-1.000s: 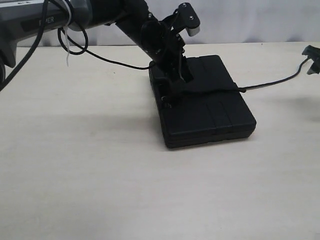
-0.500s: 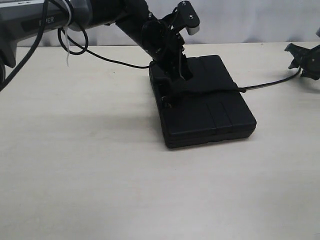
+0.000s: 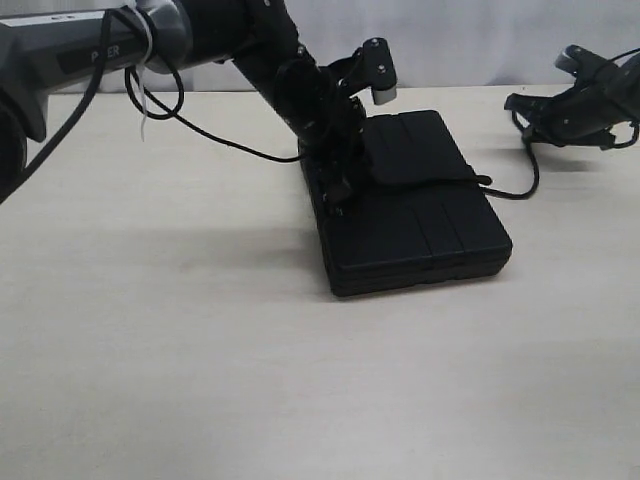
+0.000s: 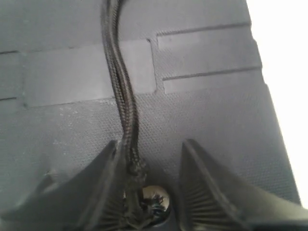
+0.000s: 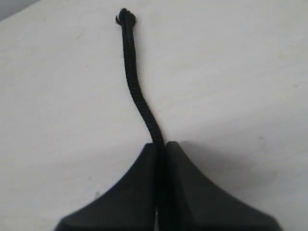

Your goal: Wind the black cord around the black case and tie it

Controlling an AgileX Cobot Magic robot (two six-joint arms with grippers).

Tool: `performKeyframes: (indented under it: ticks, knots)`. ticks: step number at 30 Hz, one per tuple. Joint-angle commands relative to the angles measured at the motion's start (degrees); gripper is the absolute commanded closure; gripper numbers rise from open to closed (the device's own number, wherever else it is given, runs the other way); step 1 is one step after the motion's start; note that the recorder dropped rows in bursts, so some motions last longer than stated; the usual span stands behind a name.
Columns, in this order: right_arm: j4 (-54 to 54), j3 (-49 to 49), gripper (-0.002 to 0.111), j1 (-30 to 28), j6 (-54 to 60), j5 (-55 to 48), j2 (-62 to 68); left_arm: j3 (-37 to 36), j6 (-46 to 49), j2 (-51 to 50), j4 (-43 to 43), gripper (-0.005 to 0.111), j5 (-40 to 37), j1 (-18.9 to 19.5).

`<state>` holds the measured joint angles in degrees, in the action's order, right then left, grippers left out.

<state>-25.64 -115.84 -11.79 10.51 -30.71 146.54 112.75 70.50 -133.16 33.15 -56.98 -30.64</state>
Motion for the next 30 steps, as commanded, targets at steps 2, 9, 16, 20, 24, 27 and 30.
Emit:
performKeyframes:
  ticks: [2,9,16,20,24,27,30]
  knots:
    - [4.5,1.7,0.104,2.5,0.6,-6.6,-1.2,-0.1,6.0,0.0,1.1,0.070,0.2,-1.4]
    - [5.9,7.7,0.104,2.5,0.8,-5.1,-6.3,-0.1,13.8,-0.2,-0.6,0.070,10.4,-5.4]
    - [6.2,14.8,0.104,2.6,0.8,-3.1,-10.1,-0.1,13.6,-3.8,-2.5,0.070,15.4,-5.7]
    - [6.2,17.4,0.104,2.6,1.7,-1.8,-12.8,-0.1,13.6,-5.2,-2.5,0.070,18.9,-5.7]
    - [6.0,18.9,0.104,2.6,2.4,-1.7,-15.5,-0.1,13.1,-6.3,-2.5,0.071,23.4,-5.7]
    - [6.0,20.6,0.104,2.6,2.4,-1.7,-17.2,-0.1,13.1,-6.6,-2.5,0.077,22.8,-5.7]
    - [5.7,21.7,0.104,2.6,2.7,-1.7,-19.0,-0.1,13.1,-6.6,-2.5,0.107,21.8,-5.7]
